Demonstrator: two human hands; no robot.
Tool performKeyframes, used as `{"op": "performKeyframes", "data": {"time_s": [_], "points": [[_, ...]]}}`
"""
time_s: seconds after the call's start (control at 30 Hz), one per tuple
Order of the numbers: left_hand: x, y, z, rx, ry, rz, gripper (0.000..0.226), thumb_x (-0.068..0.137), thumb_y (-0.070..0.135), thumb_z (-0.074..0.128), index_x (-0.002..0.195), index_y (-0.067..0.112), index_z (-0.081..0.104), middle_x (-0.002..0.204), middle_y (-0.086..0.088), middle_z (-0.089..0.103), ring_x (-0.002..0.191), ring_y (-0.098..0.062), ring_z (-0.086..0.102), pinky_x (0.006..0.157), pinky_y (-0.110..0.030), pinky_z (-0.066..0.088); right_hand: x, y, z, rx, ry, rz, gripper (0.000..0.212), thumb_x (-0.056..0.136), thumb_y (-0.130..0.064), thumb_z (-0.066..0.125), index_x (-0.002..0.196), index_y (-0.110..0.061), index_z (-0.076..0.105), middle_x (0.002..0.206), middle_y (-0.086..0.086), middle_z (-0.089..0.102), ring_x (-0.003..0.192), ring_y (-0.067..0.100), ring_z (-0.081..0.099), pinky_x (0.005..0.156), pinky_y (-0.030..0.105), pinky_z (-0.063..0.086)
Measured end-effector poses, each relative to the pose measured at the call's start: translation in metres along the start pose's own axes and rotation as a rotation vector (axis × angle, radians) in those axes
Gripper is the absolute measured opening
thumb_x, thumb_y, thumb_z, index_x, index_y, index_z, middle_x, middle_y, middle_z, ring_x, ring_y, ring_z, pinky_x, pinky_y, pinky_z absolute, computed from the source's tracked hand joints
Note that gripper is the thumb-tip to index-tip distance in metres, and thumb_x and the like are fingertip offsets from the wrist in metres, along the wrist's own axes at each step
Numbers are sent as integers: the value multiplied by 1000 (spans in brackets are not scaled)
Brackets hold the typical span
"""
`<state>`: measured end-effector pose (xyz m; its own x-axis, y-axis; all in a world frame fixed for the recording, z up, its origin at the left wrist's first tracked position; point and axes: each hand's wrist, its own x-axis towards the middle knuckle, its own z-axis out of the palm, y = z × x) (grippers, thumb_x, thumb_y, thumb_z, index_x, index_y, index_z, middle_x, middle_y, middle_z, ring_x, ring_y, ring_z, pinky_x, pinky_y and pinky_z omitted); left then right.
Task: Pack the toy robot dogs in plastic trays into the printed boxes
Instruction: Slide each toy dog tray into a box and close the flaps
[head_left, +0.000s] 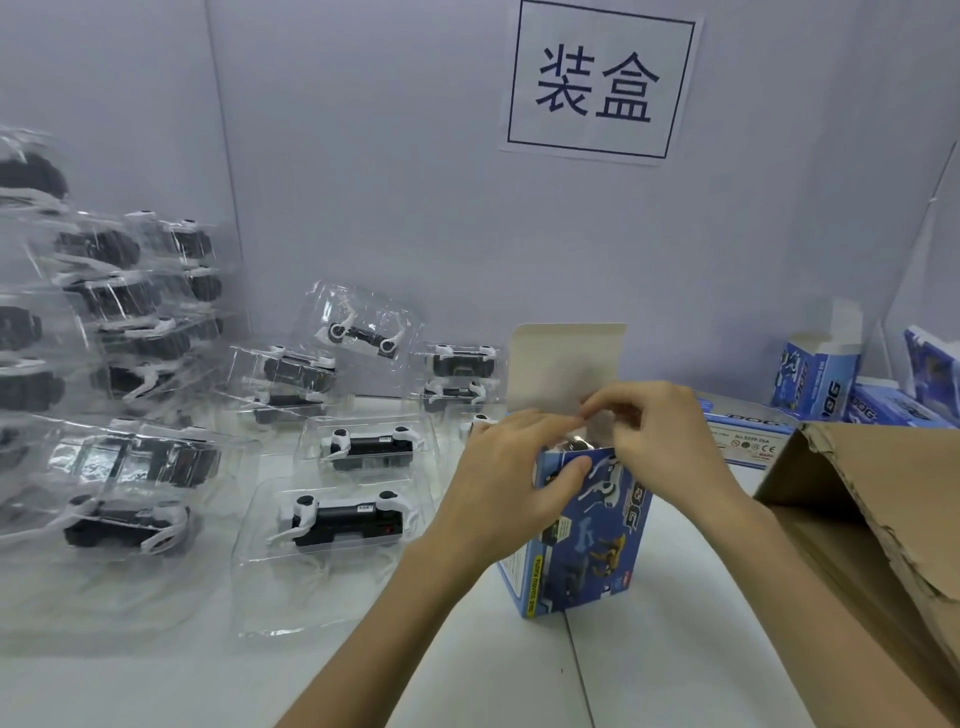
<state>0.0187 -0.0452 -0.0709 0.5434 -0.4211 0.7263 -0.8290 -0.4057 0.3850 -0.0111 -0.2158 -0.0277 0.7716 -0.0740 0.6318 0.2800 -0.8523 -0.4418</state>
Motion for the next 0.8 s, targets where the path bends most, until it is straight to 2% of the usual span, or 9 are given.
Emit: {"op": "performKeyframes", "data": {"time_s": [0.1, 0.17, 0.2, 0.3, 0.4, 0.5, 0.6, 0.7, 0.8], "points": [[3, 0, -4, 6, -8, -5, 30, 95, 36, 65, 119, 22, 74, 117, 11, 72, 113, -4, 60, 97, -38, 50, 4, 1, 0, -150, 81, 47, 37, 81, 4, 62, 101, -24, 74, 118, -3, 69, 107, 16, 61, 94, 26, 44], [3, -1, -6, 8, -32, -8, 29, 95, 37, 64, 118, 23, 74, 117, 11, 73, 113, -4, 59, 98, -34, 51, 7, 6, -5, -279, 139, 93, 41, 81, -12, 74, 118, -28, 67, 128, -3, 62, 118, 21, 55, 97, 38, 43], [3, -2, -6, 8, -44, -9, 29, 96, 37, 64, 119, 23, 74, 118, 11, 72, 114, -4, 58, 97, -33, 51, 8, 10, -8, -235, 143, 169, 49, 80, -19, 78, 125, -29, 62, 129, -3, 59, 117, 21, 54, 92, 38, 46], [3, -2, -4, 16, -48, -13, 30, 96, 39, 63, 119, 22, 74, 118, 10, 72, 113, -5, 58, 96, -32, 52, 2, 19, -10, 339, 104, 503, 53, 80, -17, 82, 126, -23, 56, 115, -2, 61, 93, 14, 61, 63, 23, 49], [2, -2, 0, 15, -16, -3, 29, 96, 38, 63, 115, 19, 75, 113, 10, 73, 109, -4, 56, 92, -30, 52, -12, 25, 5, 764, 177, 674, 35, 83, -9, 77, 112, -19, 60, 92, -4, 68, 73, 13, 67, 60, 25, 53], [0, -3, 3, 12, -3, 11, 28, 96, 37, 63, 111, 17, 75, 108, 10, 72, 106, -3, 54, 88, -27, 51, -15, 26, 18, 845, 303, 653, 25, 86, -4, 72, 92, -27, 65, 73, -13, 72, 62, 10, 71, 55, 25, 55], [1, -5, 2, -10, -14, 4, 29, 95, 39, 62, 111, 18, 74, 108, 11, 72, 106, -2, 54, 88, -26, 51, -10, 24, 21, 836, 331, 643, 25, 85, 2, 68, 86, -24, 67, 80, -4, 74, 63, 14, 70, 51, 24, 52], [2, -5, 1, -13, -31, 4, 29, 96, 39, 62, 112, 19, 74, 109, 11, 73, 107, -3, 54, 88, -26, 51, -6, 23, 19, 654, 297, 570, 25, 85, 3, 63, 83, -21, 68, 80, -6, 73, 70, 17, 69, 47, 22, 49], [2, -6, 1, -11, -41, -4, 31, 96, 40, 61, 112, 18, 75, 108, 10, 73, 107, -5, 54, 89, -28, 51, -5, 19, 16, 407, 212, 439, 21, 91, 0, 58, 86, -18, 68, 92, 0, 73, 81, 20, 69, 54, 26, 49]]}}
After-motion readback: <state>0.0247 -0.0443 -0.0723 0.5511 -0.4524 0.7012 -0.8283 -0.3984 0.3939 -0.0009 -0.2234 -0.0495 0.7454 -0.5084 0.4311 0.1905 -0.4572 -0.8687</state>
